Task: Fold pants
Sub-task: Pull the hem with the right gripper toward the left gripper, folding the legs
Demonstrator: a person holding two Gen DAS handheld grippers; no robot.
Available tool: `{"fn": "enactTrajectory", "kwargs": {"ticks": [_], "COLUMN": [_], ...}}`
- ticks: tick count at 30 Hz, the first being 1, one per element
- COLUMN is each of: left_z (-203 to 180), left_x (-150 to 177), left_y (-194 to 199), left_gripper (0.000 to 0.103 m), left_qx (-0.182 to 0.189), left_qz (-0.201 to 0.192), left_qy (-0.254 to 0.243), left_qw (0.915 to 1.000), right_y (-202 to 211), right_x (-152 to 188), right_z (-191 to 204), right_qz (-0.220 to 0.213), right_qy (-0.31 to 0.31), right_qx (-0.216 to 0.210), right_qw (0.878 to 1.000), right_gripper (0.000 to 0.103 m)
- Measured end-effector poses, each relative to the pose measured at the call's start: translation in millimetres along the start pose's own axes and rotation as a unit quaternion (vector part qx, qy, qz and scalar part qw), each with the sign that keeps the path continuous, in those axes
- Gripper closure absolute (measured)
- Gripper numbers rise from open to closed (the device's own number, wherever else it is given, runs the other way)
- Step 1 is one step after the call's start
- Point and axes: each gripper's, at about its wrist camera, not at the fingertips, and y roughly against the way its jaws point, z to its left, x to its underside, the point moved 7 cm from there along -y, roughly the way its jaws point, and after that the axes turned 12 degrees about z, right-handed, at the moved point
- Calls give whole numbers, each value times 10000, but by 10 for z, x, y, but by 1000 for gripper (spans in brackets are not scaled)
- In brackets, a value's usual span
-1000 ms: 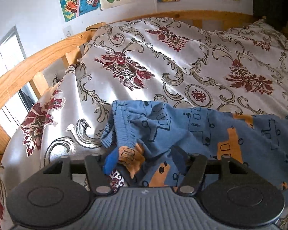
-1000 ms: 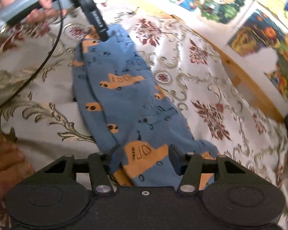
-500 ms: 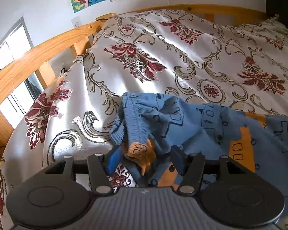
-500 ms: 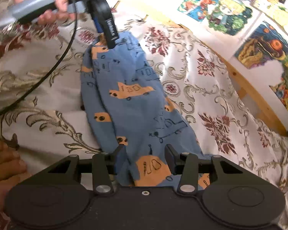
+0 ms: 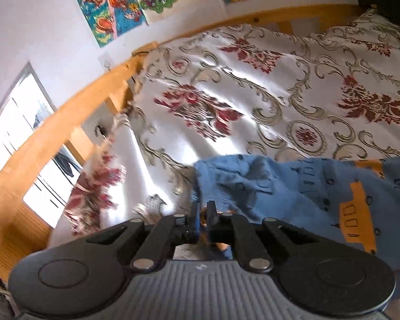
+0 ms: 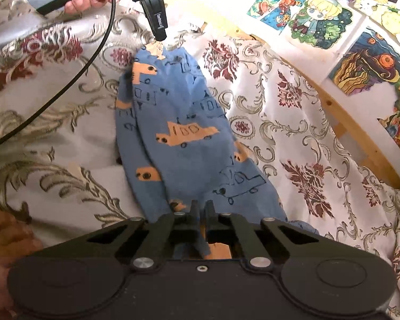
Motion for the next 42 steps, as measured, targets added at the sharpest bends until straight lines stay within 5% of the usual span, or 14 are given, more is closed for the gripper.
{"fn": "enactTrajectory", "kwargs": {"ticks": [2, 5, 11, 19, 24, 25, 26, 29, 33, 42], "left_z": [52, 80, 7, -80, -94, -92, -88, -63, 62, 204], "left_x": [-17, -10, 87, 193, 195, 188, 174, 130, 72, 54], "left_y": [-8, -39, -54, -36, -132, -167, -206, -229, -132, -85], "left_gripper": [103, 103, 102, 61, 64, 69, 85, 91, 94, 94], "left_qx": [-86, -17, 453, 658, 746, 763, 740, 792, 446, 288], "left_qz": [8, 51, 182, 210, 396, 447, 509, 547, 307, 342], "left_qy": [-32, -23, -97, -118, -61, -33, 7, 160, 248, 198], "left_qw": [10000, 10000, 9988, 9975, 9964, 9961, 9960, 9952, 9982, 9988], "right_y": [22, 13, -112, -151, -200, -215, -229, -241, -157, -4], "right_x": [-5, 4, -22, -22, -47, -56, -62, -63, -105, -167], "right_z": [34, 128, 177, 145, 148, 150, 152, 169, 149, 205], "right_qz": [-32, -91, 24, 22, 34, 37, 46, 52, -90, -201], "right_qy": [100, 331, 452, 362, 347, 350, 354, 342, 175, 29], "right_qx": [10, -62, -104, -117, -149, -156, -160, -248, -387, -775], "right_qw": [9999, 9994, 9989, 9993, 9993, 9993, 9992, 9991, 9991, 9968], "right_gripper": [101, 80, 80, 80, 80, 80, 81, 103, 103, 103]}}
